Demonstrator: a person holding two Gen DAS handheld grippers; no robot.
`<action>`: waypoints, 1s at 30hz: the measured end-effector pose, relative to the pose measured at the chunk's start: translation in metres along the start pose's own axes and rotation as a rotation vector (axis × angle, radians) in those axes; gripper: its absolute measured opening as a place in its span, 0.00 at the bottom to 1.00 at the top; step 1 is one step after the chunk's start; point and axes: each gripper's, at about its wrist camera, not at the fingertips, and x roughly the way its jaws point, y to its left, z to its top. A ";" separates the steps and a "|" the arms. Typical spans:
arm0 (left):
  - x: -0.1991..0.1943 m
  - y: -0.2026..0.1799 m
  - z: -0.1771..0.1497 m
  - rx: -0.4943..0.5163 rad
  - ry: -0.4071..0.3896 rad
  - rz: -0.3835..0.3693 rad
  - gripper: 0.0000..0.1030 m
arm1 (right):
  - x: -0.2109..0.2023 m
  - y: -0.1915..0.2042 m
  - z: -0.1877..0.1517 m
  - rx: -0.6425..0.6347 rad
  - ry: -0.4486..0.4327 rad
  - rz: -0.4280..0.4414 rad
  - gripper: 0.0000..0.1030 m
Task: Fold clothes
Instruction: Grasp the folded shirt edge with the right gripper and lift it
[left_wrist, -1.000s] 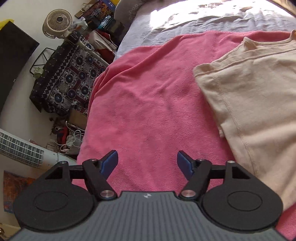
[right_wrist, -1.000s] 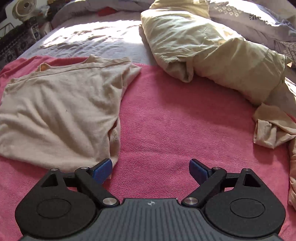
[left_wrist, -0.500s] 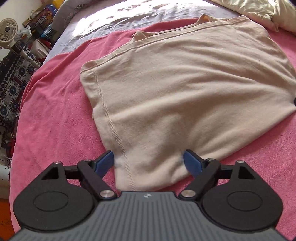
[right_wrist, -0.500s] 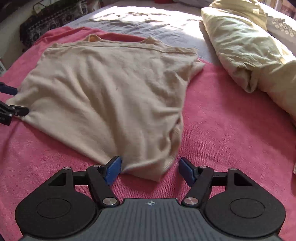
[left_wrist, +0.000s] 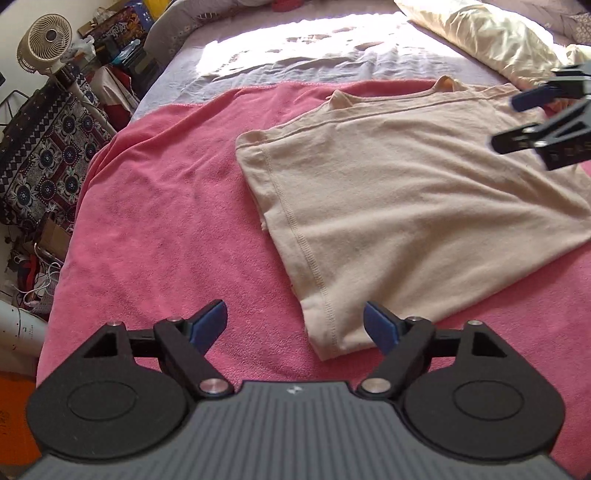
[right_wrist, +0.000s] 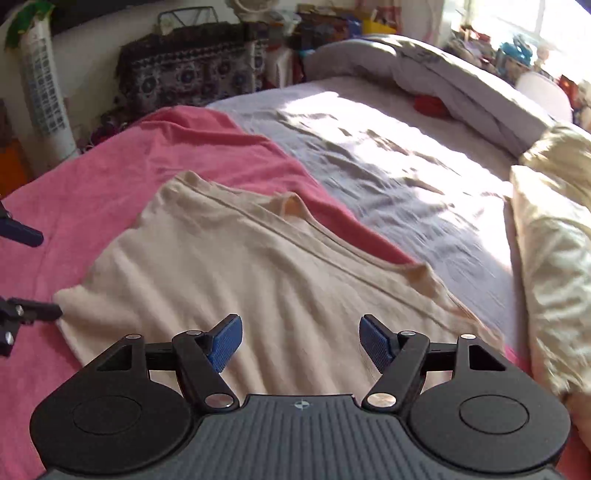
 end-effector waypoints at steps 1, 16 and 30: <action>0.002 -0.002 -0.001 -0.002 -0.004 -0.013 0.80 | 0.013 0.015 0.015 -0.037 -0.023 0.032 0.68; 0.026 0.018 -0.059 -0.157 -0.027 -0.068 0.87 | 0.152 0.097 0.097 -0.072 -0.050 0.089 0.66; 0.003 0.076 -0.054 -0.175 0.079 0.149 0.85 | -0.058 -0.090 -0.070 0.789 -0.064 -0.158 0.77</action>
